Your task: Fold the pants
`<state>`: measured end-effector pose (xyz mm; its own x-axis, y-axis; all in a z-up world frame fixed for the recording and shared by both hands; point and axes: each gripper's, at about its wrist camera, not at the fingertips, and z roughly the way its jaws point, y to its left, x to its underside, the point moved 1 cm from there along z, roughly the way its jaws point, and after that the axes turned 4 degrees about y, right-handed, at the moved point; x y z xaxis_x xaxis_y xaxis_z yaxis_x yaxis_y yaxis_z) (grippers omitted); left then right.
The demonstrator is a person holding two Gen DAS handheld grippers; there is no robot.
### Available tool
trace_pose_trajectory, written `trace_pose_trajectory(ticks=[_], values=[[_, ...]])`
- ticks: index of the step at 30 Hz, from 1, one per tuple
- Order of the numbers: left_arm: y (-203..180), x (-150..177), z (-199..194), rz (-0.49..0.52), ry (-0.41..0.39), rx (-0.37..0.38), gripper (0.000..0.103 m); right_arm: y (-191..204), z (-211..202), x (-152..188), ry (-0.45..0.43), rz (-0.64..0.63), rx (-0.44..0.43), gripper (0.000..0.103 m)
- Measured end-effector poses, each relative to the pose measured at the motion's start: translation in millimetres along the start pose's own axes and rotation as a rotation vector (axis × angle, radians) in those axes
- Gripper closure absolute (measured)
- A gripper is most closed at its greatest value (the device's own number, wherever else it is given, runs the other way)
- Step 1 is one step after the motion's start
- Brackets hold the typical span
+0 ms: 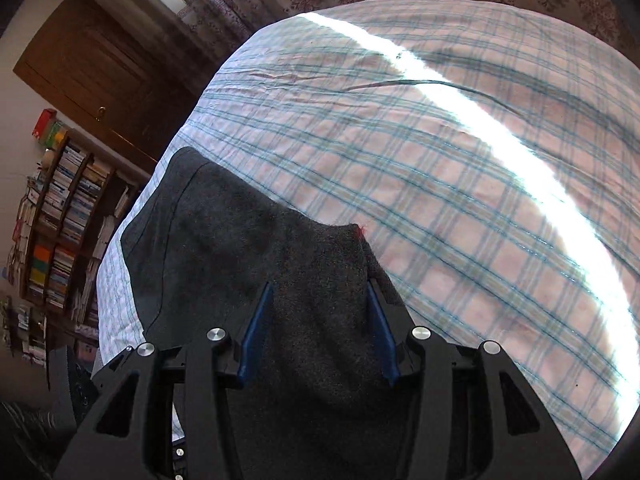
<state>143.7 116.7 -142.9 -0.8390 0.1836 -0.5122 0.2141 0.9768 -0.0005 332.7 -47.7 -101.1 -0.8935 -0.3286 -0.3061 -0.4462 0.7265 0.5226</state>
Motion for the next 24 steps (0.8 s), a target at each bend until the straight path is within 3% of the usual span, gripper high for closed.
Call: trace_pose_trajectory(ticks=[8,11,16,18,19,21,22,24], values=[[-5.1,1.0,2.6,0.015,-0.005,-0.006,0.014,18.3,-3.1,12.3,0.077,-0.136,-0.057,0.052],[-7.4,0.7,3.5,0.021,-0.006,-0.011,0.014,12.7,4.7,8.2,0.076,-0.115,-0.057,0.046],[-8.7,0.7,3.8,0.022,-0.006,-0.013,0.014,-7.7,19.2,-14.4,0.043,0.025,-0.138,0.046],[-10.6,0.2,4.3,0.022,-0.007,-0.014,0.014,-15.7,21.5,-22.0,0.020,0.078,-0.124,0.046],[-11.0,0.1,4.5,0.023,-0.008,-0.016,0.014,-21.7,20.7,-24.6,0.004,0.117,-0.133,0.048],[-14.2,1.4,4.8,0.026,-0.010,-0.021,0.014,-37.6,20.1,-27.0,-0.007,0.208,-0.121,0.066],[-15.2,1.8,5.1,0.029,-0.012,-0.024,0.014,-45.4,20.1,-27.1,-0.015,0.247,-0.118,0.084],[-19.5,3.8,6.3,0.033,-0.015,-0.027,0.014,-55.3,17.6,-26.8,-0.045,0.291,-0.142,0.093]])
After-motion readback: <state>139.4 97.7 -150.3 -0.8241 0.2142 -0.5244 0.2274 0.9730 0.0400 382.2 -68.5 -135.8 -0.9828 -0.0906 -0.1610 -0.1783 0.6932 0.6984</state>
